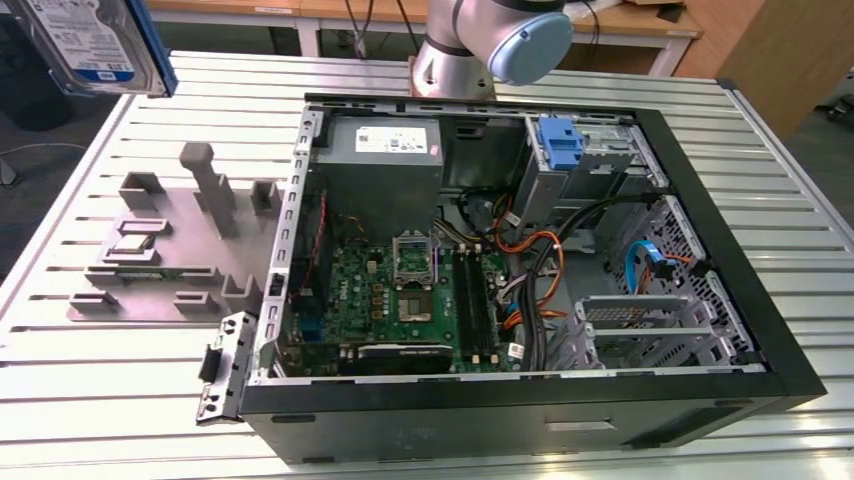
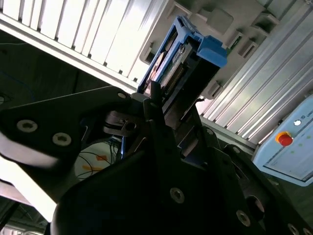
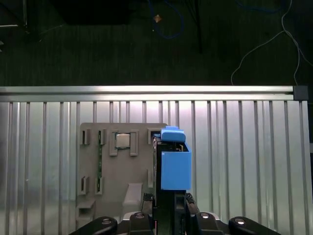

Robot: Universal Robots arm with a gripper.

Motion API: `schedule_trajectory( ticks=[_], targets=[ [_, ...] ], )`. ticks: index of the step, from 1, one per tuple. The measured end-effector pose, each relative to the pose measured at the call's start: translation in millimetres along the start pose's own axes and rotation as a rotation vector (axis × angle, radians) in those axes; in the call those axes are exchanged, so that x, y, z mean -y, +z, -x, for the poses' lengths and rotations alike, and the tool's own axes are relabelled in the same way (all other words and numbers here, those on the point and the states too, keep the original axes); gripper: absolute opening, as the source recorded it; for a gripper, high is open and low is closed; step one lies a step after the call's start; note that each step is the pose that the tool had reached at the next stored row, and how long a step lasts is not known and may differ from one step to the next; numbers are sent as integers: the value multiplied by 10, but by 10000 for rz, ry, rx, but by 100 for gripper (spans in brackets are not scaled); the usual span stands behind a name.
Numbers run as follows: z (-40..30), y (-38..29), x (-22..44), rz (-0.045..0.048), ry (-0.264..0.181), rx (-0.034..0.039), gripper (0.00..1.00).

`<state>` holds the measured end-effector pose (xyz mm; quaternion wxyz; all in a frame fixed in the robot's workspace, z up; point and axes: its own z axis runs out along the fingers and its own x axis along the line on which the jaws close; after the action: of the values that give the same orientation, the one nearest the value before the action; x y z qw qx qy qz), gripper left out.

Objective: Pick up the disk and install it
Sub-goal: 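Pick up the disk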

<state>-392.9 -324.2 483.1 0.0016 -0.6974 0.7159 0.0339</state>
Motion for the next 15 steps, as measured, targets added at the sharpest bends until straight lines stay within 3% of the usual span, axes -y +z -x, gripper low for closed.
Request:
schedule_trajectory(
  ticks=[15],
  targets=[
    [3,-44,-1,-1,1,-4,35]
  ],
)
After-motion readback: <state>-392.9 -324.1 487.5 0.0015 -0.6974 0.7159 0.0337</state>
